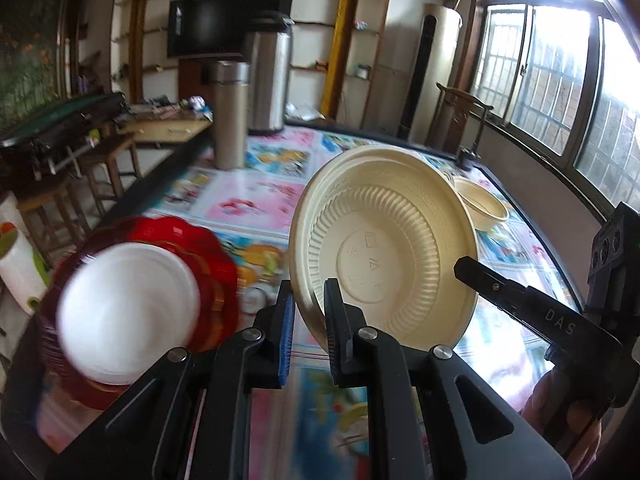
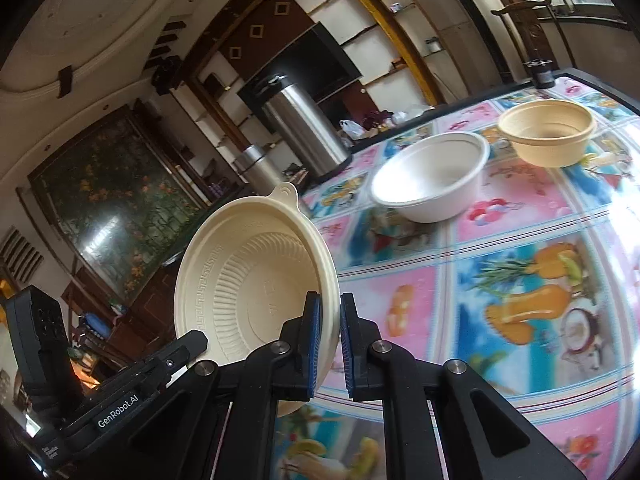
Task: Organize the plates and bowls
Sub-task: 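Lift the beige bowl and carry it over the stacked red plates, then lower the beige bowl onto the plate stack and open both grippers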
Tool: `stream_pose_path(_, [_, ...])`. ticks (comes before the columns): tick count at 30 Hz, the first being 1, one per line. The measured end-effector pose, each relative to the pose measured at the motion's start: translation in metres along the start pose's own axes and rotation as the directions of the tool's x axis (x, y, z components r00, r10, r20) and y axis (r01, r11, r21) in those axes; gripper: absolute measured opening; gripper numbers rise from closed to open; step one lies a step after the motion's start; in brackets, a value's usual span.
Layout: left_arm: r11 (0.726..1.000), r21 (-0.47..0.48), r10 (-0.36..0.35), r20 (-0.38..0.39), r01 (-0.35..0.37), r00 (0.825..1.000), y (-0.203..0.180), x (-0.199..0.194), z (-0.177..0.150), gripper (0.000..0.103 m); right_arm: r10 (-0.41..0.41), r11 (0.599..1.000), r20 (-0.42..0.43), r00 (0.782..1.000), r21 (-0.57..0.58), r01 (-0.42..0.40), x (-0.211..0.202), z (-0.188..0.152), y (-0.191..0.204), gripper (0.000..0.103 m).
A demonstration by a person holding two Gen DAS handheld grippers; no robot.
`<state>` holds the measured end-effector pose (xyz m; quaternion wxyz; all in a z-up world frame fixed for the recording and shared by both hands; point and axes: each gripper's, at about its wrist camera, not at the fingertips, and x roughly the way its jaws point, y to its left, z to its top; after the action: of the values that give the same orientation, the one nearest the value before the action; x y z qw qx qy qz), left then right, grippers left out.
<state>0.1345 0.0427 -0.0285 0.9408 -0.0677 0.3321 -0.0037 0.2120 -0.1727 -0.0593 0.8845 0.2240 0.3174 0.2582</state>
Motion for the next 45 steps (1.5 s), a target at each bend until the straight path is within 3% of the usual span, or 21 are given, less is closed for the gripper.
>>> stream_pose_path(7, [0.998,-0.017,0.057,0.057,-0.056,0.997,0.033,-0.021,0.001,0.012,0.076,0.997,-0.011,0.997,0.012,-0.076,0.027,-0.009,0.032,0.010])
stream_pose_path(18, [0.985,-0.097,0.154,0.075,-0.146,0.985,0.087,-0.027,0.000,0.012,0.156,0.988,-0.066,0.985,0.018,-0.155,0.076,-0.021,0.078,0.010])
stream_pose_path(32, [0.971,-0.143,0.202,0.069,-0.190,0.977,0.126,-0.022,-0.003,0.012,0.173,0.985,-0.112,0.979,0.033,-0.170,0.114,-0.031,0.107,0.012])
stream_pose_path(45, [0.961,-0.169,0.223,0.004,-0.220,0.975,0.143,-0.002,-0.010,0.012,0.158,0.987,-0.163,0.974,0.034,-0.154,0.134,-0.035,0.111,0.013])
